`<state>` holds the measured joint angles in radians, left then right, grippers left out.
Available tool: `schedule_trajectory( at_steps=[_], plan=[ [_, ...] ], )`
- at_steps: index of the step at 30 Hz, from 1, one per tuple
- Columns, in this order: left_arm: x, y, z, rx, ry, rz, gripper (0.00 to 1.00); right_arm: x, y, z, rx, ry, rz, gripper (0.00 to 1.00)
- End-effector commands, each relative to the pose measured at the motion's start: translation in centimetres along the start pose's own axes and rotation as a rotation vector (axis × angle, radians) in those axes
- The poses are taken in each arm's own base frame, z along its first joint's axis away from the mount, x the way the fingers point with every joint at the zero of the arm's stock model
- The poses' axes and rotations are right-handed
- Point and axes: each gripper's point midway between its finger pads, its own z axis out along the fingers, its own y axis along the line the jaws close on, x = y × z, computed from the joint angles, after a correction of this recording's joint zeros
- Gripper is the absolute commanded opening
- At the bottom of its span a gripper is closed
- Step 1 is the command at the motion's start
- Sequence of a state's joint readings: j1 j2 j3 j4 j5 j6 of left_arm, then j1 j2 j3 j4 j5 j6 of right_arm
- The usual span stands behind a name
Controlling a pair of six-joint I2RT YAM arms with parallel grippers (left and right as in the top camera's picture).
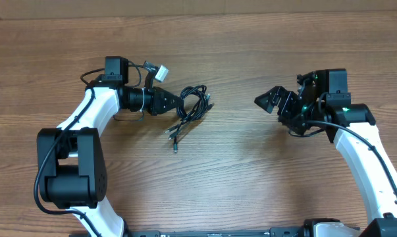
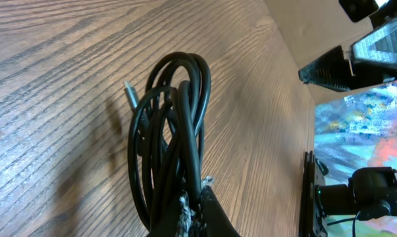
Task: Untangle cables
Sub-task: 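Reach the right gripper toward the hanging cables below the left gripper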
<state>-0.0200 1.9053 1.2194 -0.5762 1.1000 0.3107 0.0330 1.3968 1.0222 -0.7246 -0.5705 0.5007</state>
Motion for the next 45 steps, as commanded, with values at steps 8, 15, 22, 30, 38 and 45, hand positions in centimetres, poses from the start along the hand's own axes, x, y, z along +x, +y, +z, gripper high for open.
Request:
schedule_trajectory(
  at_steps=[8, 15, 22, 30, 38, 45],
  plan=[
    [-1.4, -1.9, -0.2, 0.075, -0.035, 0.057, 0.04, 3.8, 3.2, 3.3, 0.033, 0.066, 0.158, 0.04],
    [-1.4, -1.9, -0.2, 0.075, -0.036, 0.059, 0.04, 7.2, 8.6, 8.2, -0.048, 0.096, 0.034, 0.32],
    [-1.4, -1.9, -0.2, 0.075, -0.035, 0.053, 0.04, 10.6, 9.8, 13.6, -0.039, 0.146, 0.114, 0.49],
    [-1.5, -1.9, -0.2, 0.075, -0.036, 0.055, 0.04, 12.7, 10.4, 17.1, -0.054, 0.168, 0.099, 0.54],
    [-1.5, -1.8, -0.2, 0.071, -0.036, 0.057, 0.04, 13.4, 9.3, 18.6, 0.002, 0.141, 0.149, 0.21],
    [-1.1, -0.1, -0.1, -0.028, -0.007, 0.059, 0.04, 13.8, 5.9, 18.0, 0.113, 0.201, 0.061, 0.04]
  ],
)
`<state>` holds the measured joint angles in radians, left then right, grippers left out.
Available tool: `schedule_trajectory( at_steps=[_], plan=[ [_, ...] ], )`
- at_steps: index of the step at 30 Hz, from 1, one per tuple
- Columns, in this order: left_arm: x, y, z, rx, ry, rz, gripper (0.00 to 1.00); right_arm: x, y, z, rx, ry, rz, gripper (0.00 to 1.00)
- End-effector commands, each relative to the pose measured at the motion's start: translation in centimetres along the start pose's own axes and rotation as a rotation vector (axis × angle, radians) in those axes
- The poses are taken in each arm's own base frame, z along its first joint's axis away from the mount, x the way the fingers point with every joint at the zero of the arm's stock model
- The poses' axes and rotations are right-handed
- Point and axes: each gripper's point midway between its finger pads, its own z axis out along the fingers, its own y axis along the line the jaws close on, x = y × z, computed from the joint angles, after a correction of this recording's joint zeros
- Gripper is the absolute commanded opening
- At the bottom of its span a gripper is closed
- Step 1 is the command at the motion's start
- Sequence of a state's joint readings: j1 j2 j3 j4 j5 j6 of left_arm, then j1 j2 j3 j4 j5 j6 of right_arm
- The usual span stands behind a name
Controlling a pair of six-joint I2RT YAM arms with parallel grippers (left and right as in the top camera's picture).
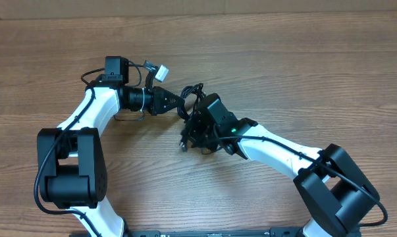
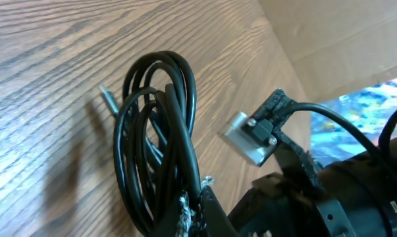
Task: Untangle cables
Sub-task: 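Reach the right gripper toward the hanging cables below the left gripper, then grasp the cable strands with the right gripper near the left gripper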
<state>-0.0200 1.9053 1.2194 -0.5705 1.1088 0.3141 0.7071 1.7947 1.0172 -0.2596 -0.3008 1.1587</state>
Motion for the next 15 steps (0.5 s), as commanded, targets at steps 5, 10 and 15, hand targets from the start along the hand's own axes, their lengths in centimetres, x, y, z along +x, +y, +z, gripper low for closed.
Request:
schedule_trajectory(
  at_steps=[5, 10, 15],
  plan=[
    [-0.8, 0.6, -0.2, -0.065, 0.007, 0.043, 0.04, -0.1, -1.3, -0.7, 0.002, 0.085, -0.139, 0.04],
    [-0.7, 0.5, -0.2, -0.063, 0.008, 0.028, 0.04, -1.2, -3.2, -1.3, 0.052, 0.090, -0.158, 0.04],
    [-1.0, -0.5, -0.1, -0.002, -0.009, 0.026, 0.04, -2.9, -5.2, -1.9, 0.127, 0.038, -0.116, 0.05]
  ],
)
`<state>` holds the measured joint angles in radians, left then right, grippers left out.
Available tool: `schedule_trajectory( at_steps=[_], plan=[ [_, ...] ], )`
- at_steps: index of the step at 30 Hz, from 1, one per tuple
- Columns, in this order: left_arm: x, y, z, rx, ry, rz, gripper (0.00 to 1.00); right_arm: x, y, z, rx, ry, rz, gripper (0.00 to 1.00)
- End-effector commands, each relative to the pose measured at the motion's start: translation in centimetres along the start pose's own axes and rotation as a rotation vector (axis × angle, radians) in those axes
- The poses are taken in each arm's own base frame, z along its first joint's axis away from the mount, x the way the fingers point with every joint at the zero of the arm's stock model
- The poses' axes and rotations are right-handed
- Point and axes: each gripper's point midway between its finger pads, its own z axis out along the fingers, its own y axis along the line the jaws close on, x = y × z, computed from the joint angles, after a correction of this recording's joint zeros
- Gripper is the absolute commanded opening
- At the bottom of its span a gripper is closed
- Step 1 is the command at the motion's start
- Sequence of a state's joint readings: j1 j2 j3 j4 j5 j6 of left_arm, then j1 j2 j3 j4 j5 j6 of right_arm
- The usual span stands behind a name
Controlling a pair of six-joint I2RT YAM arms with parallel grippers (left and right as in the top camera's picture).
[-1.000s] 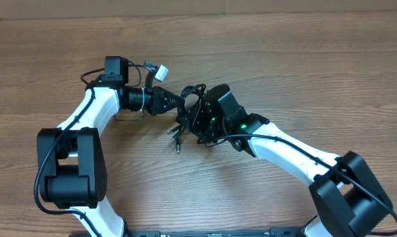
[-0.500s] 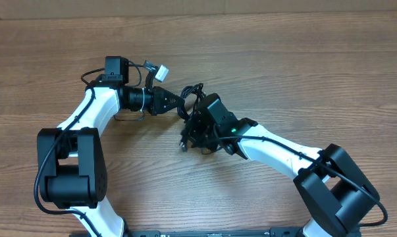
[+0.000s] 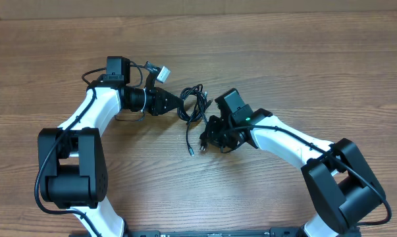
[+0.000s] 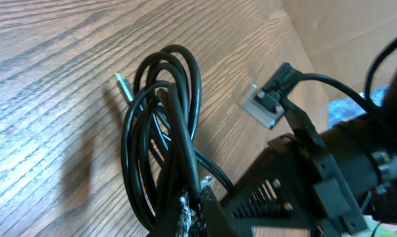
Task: Untangle cables
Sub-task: 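Grasp the cable strands with the right gripper near the left gripper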
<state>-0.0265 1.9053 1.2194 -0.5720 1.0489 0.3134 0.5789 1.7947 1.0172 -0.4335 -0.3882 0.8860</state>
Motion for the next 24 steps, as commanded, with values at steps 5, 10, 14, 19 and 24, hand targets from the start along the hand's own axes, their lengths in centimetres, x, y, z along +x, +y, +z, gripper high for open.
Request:
schedule_trajectory(
  at_steps=[5, 10, 14, 19, 24],
  plan=[
    [-1.2, -3.4, -0.1, 0.150, -0.041, 0.102, 0.04, -1.1, -0.2, -0.2, -0.001, -0.037, 0.028, 0.15],
    [-1.1, -3.8, 0.2, 0.159, -0.034, 0.116, 0.04, -2.1, 2.6, -4.2, -0.227, 0.053, -0.076, 0.28],
    [-1.5, -4.6, 0.1, 0.206, -0.056, 0.124, 0.04, -3.7, 2.1, -5.5, -0.249, 0.017, -0.046, 0.38],
    [-1.3, -5.1, 0.7, 0.219, -0.043, 0.135, 0.04, -5.4, 3.9, -6.0, -0.311, -0.059, -0.048, 0.18],
    [-1.0, -5.6, 1.9, 0.212, -0.012, 0.162, 0.04, -6.0, 4.7, -6.3, -0.343, -0.083, -0.045, 0.18]
  ],
)
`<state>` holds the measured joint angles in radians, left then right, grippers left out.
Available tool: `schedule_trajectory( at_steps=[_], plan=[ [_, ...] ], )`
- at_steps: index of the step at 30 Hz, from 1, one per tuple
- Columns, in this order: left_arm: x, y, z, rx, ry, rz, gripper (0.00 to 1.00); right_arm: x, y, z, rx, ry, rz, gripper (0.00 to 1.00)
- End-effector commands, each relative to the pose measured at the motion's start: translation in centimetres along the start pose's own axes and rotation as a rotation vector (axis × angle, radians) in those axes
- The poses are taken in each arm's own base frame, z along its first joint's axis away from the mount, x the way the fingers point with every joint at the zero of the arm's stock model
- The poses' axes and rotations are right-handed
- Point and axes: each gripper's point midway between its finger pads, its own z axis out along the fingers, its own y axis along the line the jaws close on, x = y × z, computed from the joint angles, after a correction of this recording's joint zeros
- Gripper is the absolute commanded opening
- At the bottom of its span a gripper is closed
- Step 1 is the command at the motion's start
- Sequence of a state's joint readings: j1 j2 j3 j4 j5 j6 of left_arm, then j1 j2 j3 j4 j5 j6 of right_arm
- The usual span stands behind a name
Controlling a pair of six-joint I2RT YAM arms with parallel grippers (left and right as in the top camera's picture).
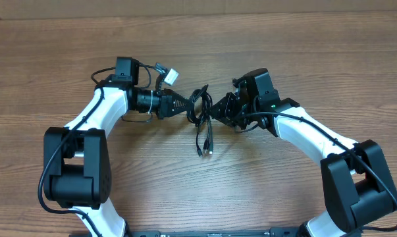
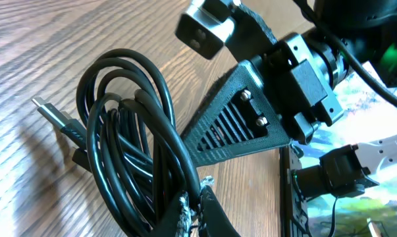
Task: Untangle cables
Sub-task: 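Grasp the cable strands with the right gripper near the left gripper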
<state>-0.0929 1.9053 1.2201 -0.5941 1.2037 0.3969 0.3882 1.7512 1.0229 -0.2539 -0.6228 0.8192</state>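
A black cable bundle [image 1: 199, 104] lies coiled at the middle of the wooden table, and its loose plug ends [image 1: 205, 149] trail toward the front. My left gripper [image 1: 189, 107] is shut on the bundle's strands from the left; the left wrist view shows the pinch [image 2: 197, 191] under the coil [image 2: 126, 125]. My right gripper [image 1: 214, 109] comes in from the right, its tip against the bundle. One of its fingers [image 2: 238, 122] shows beside the loops. Whether it holds a strand is hidden. A metal plug [image 2: 50, 112] sticks out on the coil's left.
The wooden table [image 1: 205, 39] stretches on all sides. Both arms meet at the middle, and their bases stand at the front left and front right. A cardboard wall runs along the far edge.
My right gripper was lower right of the bundle and is now right against its right side, facing the left gripper. The loose ends lie further right. My left gripper keeps its grip.
At first my left gripper held the bundle while the right gripper stood open far to the right. Then the right gripper was at the bundle's lower side. After that it was slightly right, with the loose ends shifted. Now both grippers face each other across the coil.
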Motion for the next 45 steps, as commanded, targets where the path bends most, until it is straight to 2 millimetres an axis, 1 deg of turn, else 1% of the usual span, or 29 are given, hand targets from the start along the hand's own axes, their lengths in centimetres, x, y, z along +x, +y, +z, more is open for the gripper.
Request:
schedule_trajectory(
  at_steps=[1, 4, 6, 7, 10, 15, 17, 19, 23, 28, 35, 38, 42, 45],
  plan=[
    [-1.1, -1.2, 0.5, 0.028, -0.004, 0.074, 0.04, -0.4, 1.8, -0.7, -0.036, -0.021, -0.010, 0.18],
    [-1.1, -1.4, 0.9, 0.035, 0.001, 0.084, 0.04, 0.0, 1.9, -0.5, -0.032, -0.017, -0.017, 0.18],
    [-1.0, -1.7, 1.3, 0.041, 0.007, 0.091, 0.05, 0.3, 1.6, 0.0, 0.004, -0.029, -0.014, 0.18],
    [-1.0, -1.7, 1.3, 0.042, 0.009, 0.092, 0.05, 0.3, 1.0, 0.2, 0.043, -0.048, 0.003, 0.18],
    [-1.0, -1.7, 1.3, 0.042, 0.009, 0.092, 0.05, 0.4, 0.4, 0.4, 0.091, -0.071, 0.005, 0.18],
    [-1.0, -1.7, 1.3, 0.041, 0.008, 0.095, 0.05, 0.5, 0.3, 0.4, 0.096, -0.072, 0.006, 0.18],
    [-1.0, -1.7, 1.3, 0.041, 0.008, 0.095, 0.05, 0.4, 0.1, 0.4, 0.106, -0.078, 0.008, 0.11],
    [-1.0, -1.6, 1.3, 0.038, 0.009, 0.095, 0.05, 0.2, -0.3, 0.4, 0.125, -0.090, 0.012, 0.10],
    [-0.8, -0.9, 1.4, -0.001, 0.025, 0.095, 0.04, 0.1, -0.8, 0.3, 0.148, -0.102, 0.017, 0.13],
    [-0.8, -1.0, 1.4, -0.001, 0.024, 0.092, 0.04, -0.5, -1.2, 0.1, 0.173, -0.138, 0.016, 0.15],
    [-0.8, -0.9, 1.4, -0.001, 0.024, 0.093, 0.05, -0.8, -1.4, 0.1, 0.185, -0.153, 0.011, 0.05],
    [-0.8, -0.9, 1.4, -0.003, 0.025, 0.092, 0.05, -0.9, -2.2, -0.1, 0.225, -0.170, 0.017, 0.04],
    [-0.8, -0.9, 1.4, -0.004, 0.025, 0.094, 0.05, -0.8, -4.1, -0.6, 0.311, -0.185, 0.042, 0.04],
    [-0.8, -0.9, 1.4, -0.004, 0.025, 0.094, 0.05, -0.6, -4.3, -0.7, 0.325, -0.174, 0.019, 0.04]
  ],
)
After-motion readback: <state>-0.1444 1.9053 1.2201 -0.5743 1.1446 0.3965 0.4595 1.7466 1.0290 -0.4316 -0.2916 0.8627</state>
